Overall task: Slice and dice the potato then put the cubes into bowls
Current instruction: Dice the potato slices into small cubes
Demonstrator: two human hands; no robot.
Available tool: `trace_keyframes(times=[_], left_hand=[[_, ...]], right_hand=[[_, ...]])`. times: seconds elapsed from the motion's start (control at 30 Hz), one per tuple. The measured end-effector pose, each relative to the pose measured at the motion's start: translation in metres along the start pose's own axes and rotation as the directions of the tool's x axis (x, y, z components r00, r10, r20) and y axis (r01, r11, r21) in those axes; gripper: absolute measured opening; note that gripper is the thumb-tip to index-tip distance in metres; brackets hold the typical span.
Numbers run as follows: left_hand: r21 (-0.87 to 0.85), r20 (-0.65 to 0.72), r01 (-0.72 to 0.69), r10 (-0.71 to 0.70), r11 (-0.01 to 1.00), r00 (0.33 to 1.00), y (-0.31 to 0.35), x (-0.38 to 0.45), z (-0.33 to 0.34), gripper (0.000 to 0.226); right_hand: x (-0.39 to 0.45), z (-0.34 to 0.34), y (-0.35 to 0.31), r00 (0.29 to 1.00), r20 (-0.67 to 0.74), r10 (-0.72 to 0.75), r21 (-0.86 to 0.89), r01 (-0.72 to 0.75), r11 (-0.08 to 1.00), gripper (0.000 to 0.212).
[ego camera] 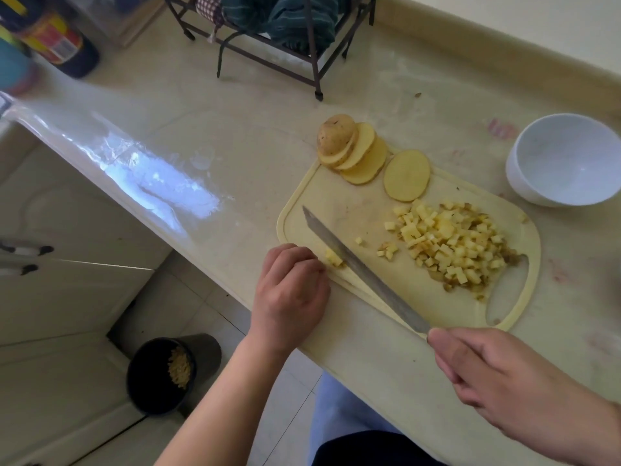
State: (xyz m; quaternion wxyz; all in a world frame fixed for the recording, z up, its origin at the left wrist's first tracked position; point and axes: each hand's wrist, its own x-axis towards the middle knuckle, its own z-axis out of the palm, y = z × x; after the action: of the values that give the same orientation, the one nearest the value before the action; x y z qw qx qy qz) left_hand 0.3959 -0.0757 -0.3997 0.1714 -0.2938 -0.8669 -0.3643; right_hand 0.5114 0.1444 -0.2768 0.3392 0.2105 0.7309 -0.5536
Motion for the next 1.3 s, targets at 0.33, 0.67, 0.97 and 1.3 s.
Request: trace_keyframes(times=[0.33,0.67,0.97,1.3], left_hand=[[-0.039,0.084,-0.126,0.129,0.991,0.988,-0.001,0.004,0.01,0.003],[-0.049,0.063,-0.094,0.097,0.994,0.993,0.0,0.005,0.012,0.004],[-0.038,0.035,-0.068,0.069,0.997,0.997,0.001,0.004,0.01,0.009],[-0.036,0.061,-0.083,0.086,0.996,0.994,0.001,0.004,0.012,0.006]], right_hand=[[0.003,0.005,0.008,0.997,-0.057,-0.05,-0.12,0.043,0.992,0.07],[0.003,0.006,0.005,0.999,-0.041,-0.004,-0.05,0.001,0.999,0.067],[0.0,0.002,-0.005,0.999,0.003,0.035,0.068,-0.035,0.997,0.059],[0.001,0.005,0.002,0.998,-0.021,0.051,-0.021,-0.052,0.998,0.071]])
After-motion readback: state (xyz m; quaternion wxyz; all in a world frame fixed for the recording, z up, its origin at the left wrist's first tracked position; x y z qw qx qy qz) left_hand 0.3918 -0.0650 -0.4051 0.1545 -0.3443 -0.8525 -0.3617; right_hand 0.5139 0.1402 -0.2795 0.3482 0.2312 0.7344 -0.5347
